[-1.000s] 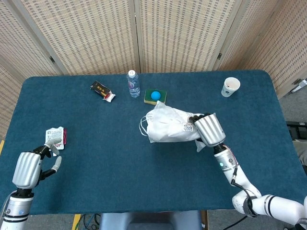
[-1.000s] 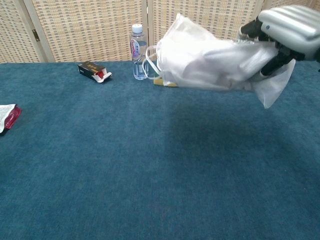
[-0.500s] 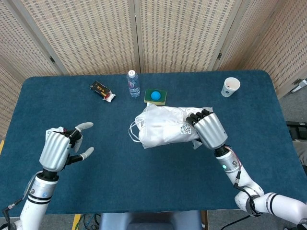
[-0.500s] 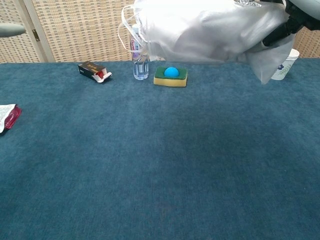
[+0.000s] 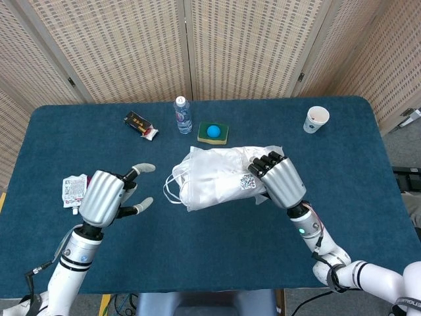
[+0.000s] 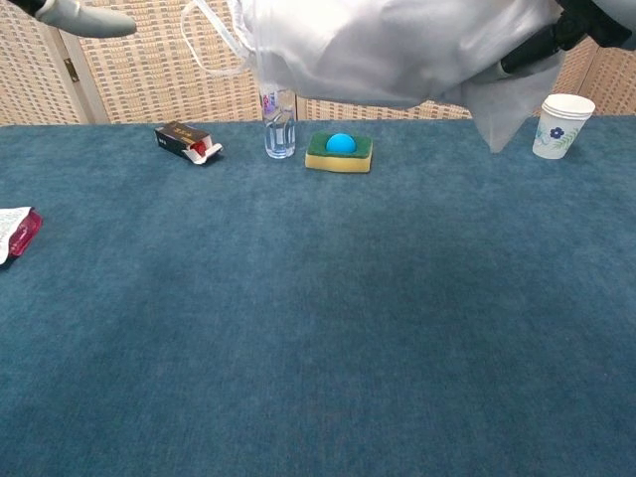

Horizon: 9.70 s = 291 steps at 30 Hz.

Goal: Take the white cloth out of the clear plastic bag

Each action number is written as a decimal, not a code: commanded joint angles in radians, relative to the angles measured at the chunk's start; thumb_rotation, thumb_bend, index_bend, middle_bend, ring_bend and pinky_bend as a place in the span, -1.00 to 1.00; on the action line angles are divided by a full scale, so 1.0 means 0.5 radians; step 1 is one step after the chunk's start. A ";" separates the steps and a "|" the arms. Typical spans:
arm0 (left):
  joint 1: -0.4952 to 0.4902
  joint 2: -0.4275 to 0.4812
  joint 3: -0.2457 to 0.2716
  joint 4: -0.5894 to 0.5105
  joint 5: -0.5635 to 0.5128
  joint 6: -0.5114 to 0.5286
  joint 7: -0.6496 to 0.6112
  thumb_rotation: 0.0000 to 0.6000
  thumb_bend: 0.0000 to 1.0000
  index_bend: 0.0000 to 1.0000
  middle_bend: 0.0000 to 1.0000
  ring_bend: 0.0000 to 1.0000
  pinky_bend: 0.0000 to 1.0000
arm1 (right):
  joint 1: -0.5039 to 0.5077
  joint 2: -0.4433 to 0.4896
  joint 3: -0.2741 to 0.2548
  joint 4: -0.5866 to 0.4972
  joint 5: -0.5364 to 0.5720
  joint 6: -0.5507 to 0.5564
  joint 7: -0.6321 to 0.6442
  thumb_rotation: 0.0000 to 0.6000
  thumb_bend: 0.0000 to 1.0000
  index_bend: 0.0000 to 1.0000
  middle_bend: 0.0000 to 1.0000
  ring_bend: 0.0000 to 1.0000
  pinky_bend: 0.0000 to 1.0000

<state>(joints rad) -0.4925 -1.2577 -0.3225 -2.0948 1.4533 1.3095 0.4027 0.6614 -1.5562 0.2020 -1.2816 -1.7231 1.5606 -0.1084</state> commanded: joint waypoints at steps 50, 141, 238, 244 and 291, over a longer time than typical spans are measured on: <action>-0.356 -0.075 0.003 -0.188 -0.247 -0.062 0.318 1.00 -0.69 -0.36 1.00 0.86 1.00 | 0.115 -0.311 0.087 0.279 -0.015 0.187 0.226 1.00 -0.42 0.32 0.49 0.40 0.45; -0.347 -0.511 0.333 0.123 0.019 -0.107 0.491 1.00 0.17 0.40 1.00 0.87 1.00 | -0.122 -0.041 -0.229 0.059 0.188 -0.364 0.099 1.00 -0.78 -0.35 -0.23 -0.26 0.14; -0.270 -0.599 0.429 0.301 0.062 -0.183 0.530 1.00 0.16 0.40 1.00 0.86 1.00 | -0.054 0.016 -0.354 0.266 0.233 -0.999 -0.221 1.00 -0.53 -0.32 1.00 1.00 1.00; -0.268 -0.602 0.427 0.300 0.061 -0.187 0.534 1.00 0.16 0.40 1.00 0.86 1.00 | -0.026 -0.009 -0.404 0.338 0.162 -1.001 -0.176 1.00 -0.53 -0.32 1.00 1.00 1.00; -0.209 -0.583 0.443 0.325 0.065 -0.158 0.511 1.00 0.16 0.40 1.00 0.86 1.00 | -0.040 -0.111 -0.403 0.328 0.302 -1.074 -0.238 1.00 0.14 0.13 1.00 1.00 1.00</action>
<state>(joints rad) -0.5984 -1.5506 -0.1005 -1.9334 1.4867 1.2294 0.6590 0.6439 -1.6151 0.0011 -1.1144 -1.5736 1.0218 -0.2255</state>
